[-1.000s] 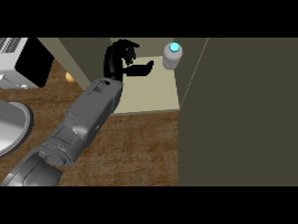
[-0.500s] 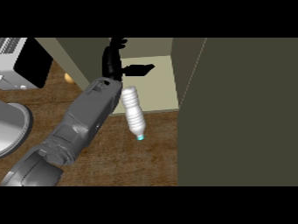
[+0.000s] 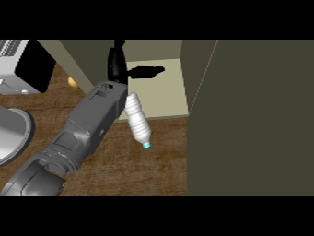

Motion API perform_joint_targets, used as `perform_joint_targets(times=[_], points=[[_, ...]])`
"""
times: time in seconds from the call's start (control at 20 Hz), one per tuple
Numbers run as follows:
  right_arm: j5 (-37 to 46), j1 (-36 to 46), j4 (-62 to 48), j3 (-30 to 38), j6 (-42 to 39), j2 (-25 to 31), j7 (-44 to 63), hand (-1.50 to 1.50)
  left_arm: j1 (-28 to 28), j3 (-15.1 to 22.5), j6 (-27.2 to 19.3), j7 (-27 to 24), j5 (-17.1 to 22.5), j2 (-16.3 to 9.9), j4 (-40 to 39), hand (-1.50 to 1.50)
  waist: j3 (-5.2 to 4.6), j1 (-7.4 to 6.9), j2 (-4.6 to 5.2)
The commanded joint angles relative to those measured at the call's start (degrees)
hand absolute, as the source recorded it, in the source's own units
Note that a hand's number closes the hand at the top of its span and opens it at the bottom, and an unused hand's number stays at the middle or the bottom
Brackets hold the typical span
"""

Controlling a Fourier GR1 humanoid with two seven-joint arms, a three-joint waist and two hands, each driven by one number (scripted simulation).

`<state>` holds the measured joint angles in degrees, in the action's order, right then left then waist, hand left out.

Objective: Pick up the bottled water, place it into the cabinet and close the cabinet

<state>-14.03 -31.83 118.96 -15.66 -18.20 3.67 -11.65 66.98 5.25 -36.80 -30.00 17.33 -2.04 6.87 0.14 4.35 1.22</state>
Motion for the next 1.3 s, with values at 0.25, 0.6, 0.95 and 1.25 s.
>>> perform_joint_targets(times=[0.25, 0.6, 0.95, 1.25], points=[[-1.99, -2.01, 0.95, 2.32, -1.36, 2.03, -1.09, -1.5, -6.99, -4.04, 13.19, -10.97, 3.01, -2.81, 5.62, -1.5, -0.19, -2.52, -0.65], [-0.98, 2.22, 2.43, 1.51, 3.71, -0.71, 3.91, -1.5, -10.13, -4.5, 18.4, -13.82, 3.39, -0.49, 9.94, -1.5, -0.17, -4.03, -1.07], [-0.27, -2.25, 2.73, 1.54, 2.79, 0.17, 1.02, -1.5, -16.44, -0.45, 22.06, -11.65, 5.76, -0.24, 19.7, -1.5, -0.15, -5.98, -2.04], [2.14, -6.03, 2.37, -0.91, 2.01, 0.16, -1.76, -1.5, -22.23, 3.83, 22.87, -4.35, 7.59, -0.96, 32.64, -1.5, -0.11, -6.31, -2.37]])
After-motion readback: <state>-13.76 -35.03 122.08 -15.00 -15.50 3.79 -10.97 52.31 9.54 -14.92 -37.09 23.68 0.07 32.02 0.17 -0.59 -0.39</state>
